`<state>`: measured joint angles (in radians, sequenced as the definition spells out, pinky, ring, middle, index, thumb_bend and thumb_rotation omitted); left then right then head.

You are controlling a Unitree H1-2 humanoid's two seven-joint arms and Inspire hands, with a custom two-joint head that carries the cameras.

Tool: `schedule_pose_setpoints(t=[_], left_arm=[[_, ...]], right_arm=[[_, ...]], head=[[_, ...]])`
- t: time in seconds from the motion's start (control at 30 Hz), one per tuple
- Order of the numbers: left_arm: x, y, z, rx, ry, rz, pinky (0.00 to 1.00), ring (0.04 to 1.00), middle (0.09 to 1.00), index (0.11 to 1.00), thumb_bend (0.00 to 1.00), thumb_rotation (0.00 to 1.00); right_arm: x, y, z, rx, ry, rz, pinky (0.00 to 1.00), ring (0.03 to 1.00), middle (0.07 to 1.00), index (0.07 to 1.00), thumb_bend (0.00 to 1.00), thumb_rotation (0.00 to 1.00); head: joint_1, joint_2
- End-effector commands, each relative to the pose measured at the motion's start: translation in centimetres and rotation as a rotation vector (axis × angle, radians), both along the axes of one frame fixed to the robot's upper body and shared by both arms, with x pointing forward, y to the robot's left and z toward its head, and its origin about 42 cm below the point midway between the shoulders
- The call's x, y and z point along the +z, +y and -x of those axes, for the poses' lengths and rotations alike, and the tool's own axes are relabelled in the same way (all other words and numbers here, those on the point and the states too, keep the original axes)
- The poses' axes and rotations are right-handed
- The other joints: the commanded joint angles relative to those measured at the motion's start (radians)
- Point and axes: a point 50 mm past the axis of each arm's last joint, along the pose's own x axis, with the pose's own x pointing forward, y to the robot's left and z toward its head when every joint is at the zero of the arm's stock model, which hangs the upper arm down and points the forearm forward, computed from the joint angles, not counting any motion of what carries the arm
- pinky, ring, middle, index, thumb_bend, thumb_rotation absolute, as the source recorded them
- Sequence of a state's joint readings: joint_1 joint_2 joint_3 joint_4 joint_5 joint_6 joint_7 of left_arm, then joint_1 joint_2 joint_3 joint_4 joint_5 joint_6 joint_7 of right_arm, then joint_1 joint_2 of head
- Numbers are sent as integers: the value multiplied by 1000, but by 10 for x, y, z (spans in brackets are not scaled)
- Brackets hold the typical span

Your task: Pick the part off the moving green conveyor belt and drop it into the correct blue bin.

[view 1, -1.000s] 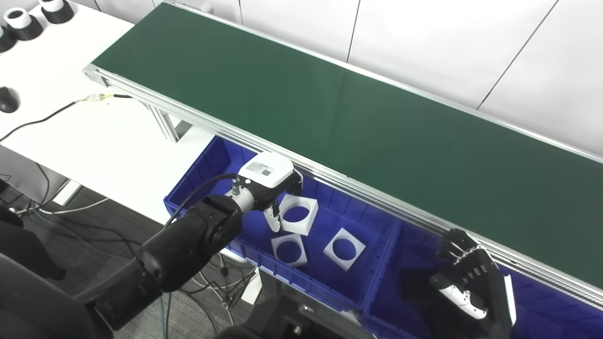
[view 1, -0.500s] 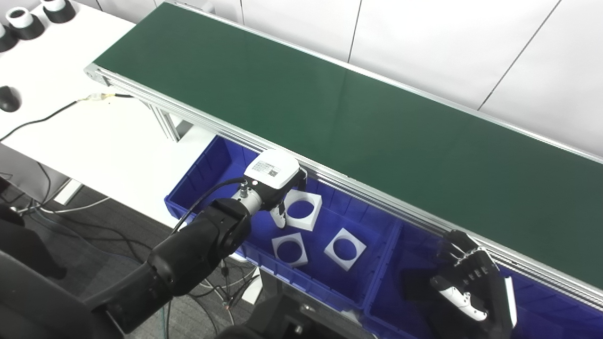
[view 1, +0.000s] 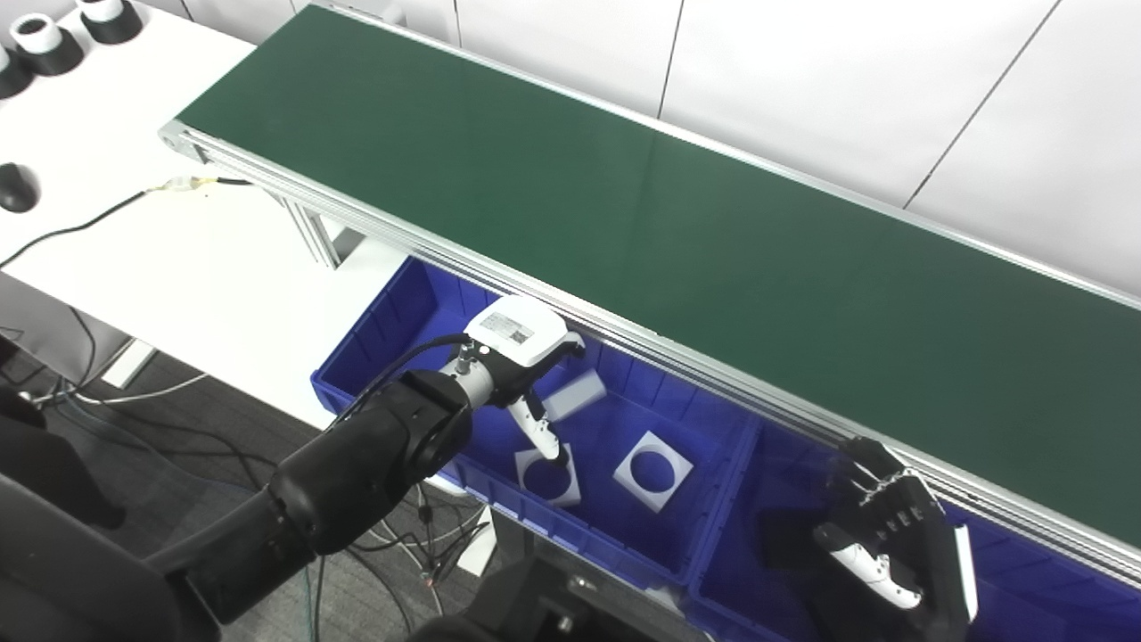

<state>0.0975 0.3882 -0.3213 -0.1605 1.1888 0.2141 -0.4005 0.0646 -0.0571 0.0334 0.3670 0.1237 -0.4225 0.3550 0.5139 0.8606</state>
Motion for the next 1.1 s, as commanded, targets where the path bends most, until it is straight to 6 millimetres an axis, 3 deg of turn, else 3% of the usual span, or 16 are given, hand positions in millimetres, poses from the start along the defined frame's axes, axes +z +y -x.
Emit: schedule_pose_setpoints(t=[0.0,0.23,0.37,0.47,0.5,0.53,0.57,0.6,0.63,0.73,1.07], left_arm=[[15,3,-8,1,-55,-20,818,846,866,826,1000,570],[18,1,-6,-3,-57,9,831,836,847,826,1000,557],[33,-15,7,32,-57,235,799,808,814,821,1000,538],[45,-30,18,91,-28,437,564,677,760,824,1000,496],[48,-35,22,105,-24,498,501,622,727,809,1000,442],[50,-39,24,113,-19,553,488,599,697,792,1000,403],[49,-42,27,123,-13,621,499,603,689,786,1000,389],[48,-44,29,134,-4,689,520,611,675,772,1000,364],[47,-46,31,142,8,744,539,621,669,759,1000,338],[43,-45,32,135,29,815,577,640,670,744,1000,340],[19,-41,30,128,39,997,585,654,703,745,1000,276]], right_arm=[[12,3,-7,1,-82,-14,668,718,753,729,888,275],[13,3,-5,0,-85,-17,673,717,754,731,884,263],[14,4,-3,1,-89,-14,669,719,754,730,886,265],[16,8,-2,3,-94,-9,661,716,749,730,894,267],[16,10,-2,5,-95,-9,662,717,750,732,896,268],[17,11,-1,9,-96,-9,667,718,752,735,897,269],[17,14,-1,14,-97,-9,669,718,753,736,895,269],[18,16,-1,18,-99,-4,673,720,754,737,892,268],[18,18,0,22,-100,2,674,721,756,740,890,272],[17,26,1,30,-101,15,666,719,757,742,882,258],[13,52,7,39,-88,44,653,712,757,732,889,237]], head=[[-1,1],[-18,2],[-133,23],[-179,30],[-231,35],[-231,35],[-284,30],[-284,30],[-345,25],[-452,11],[-655,-38]])
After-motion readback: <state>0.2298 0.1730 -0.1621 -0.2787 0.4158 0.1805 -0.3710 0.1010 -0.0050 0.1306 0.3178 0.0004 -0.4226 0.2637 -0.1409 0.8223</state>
